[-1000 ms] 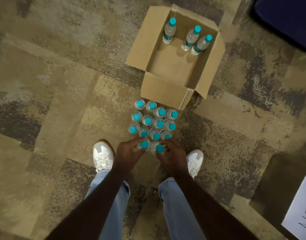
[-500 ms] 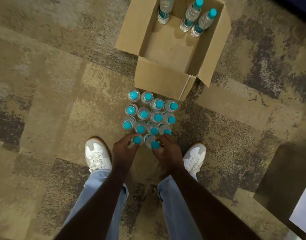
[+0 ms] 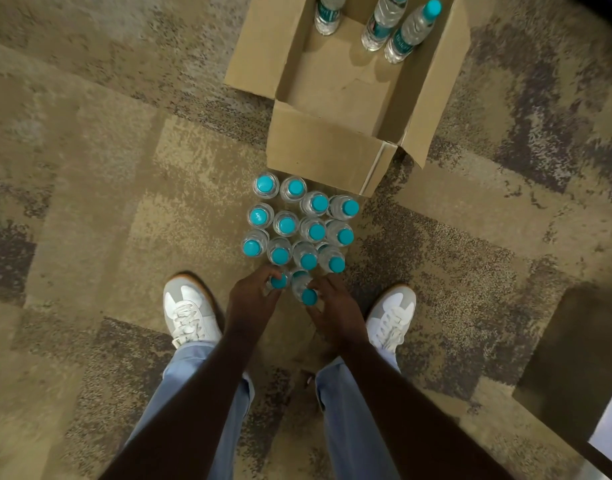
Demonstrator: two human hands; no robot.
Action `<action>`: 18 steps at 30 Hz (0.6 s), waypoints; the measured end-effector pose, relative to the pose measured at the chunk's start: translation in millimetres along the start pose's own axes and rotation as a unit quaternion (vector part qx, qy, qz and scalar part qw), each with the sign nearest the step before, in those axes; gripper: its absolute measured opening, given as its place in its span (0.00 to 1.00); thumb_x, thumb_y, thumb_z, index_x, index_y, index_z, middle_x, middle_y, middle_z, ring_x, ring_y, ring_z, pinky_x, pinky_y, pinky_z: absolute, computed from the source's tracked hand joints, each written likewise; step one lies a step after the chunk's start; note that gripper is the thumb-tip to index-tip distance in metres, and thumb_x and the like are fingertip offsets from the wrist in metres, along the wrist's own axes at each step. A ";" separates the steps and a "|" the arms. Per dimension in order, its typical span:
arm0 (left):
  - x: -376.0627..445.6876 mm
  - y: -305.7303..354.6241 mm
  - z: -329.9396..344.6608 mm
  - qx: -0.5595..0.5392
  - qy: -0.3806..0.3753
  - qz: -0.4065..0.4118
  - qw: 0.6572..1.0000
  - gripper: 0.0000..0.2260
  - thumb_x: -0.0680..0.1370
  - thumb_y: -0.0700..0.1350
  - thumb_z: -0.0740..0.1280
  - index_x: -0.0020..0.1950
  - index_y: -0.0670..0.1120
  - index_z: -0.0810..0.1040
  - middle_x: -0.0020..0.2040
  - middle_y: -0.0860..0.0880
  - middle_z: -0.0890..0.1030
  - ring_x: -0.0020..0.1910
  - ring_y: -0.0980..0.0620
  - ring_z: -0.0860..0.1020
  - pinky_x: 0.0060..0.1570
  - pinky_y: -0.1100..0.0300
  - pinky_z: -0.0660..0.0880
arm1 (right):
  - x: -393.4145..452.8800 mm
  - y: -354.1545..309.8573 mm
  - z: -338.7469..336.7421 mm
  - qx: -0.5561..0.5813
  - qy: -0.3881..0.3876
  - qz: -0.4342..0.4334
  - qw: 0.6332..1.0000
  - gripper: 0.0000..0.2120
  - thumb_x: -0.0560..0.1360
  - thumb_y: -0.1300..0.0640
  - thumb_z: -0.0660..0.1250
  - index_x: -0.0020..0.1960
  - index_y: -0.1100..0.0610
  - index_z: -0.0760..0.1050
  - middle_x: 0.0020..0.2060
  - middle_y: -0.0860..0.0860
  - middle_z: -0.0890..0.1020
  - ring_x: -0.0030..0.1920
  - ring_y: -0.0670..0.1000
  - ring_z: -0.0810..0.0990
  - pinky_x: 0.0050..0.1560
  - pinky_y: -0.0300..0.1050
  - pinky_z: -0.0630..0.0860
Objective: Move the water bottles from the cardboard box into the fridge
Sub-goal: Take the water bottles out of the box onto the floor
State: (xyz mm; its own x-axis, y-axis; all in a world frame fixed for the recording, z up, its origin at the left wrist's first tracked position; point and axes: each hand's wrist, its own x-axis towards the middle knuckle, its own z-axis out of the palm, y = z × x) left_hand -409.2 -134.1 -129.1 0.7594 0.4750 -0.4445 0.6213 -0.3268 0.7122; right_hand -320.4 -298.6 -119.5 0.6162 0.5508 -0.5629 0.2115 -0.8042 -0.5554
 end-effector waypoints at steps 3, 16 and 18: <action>-0.9 -3.9 1.1 0.005 -0.010 0.004 1.000 0.12 0.74 0.41 0.75 0.54 0.52 0.78 0.53 0.55 0.84 0.53 0.55 0.82 0.53 0.56 0.80 | 0.0 1.7 4.0 -0.008 -0.004 -0.011 1.000 0.20 0.72 0.57 0.74 0.62 0.55 0.75 0.61 0.51 0.75 0.56 0.52 0.78 0.50 0.44 0.76; -19.3 7.7 -11.1 0.016 -0.019 0.040 0.999 0.17 0.78 0.50 0.68 0.65 0.46 0.78 0.63 0.50 0.80 0.61 0.51 0.79 0.60 0.52 0.78 | -17.2 -8.7 -6.0 0.025 0.052 -0.012 0.998 0.19 0.77 0.48 0.65 0.67 0.49 0.73 0.66 0.49 0.75 0.67 0.51 0.73 0.62 0.46 0.74; -17.3 20.2 -23.2 0.005 -0.002 0.047 0.999 0.17 0.78 0.52 0.65 0.64 0.46 0.78 0.61 0.50 0.81 0.59 0.51 0.79 0.57 0.50 0.79 | -19.2 -17.0 -17.7 0.060 0.086 -0.012 0.994 0.20 0.78 0.45 0.61 0.66 0.51 0.75 0.64 0.49 0.77 0.65 0.49 0.74 0.62 0.42 0.72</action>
State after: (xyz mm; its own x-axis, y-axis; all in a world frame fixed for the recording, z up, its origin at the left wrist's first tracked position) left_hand -414.3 -130.0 -94.4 0.8151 0.4385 -0.3787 0.5494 -0.3773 0.7456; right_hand -322.5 -299.5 -88.4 0.7349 0.5156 -0.4406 0.1431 -0.7529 -0.6424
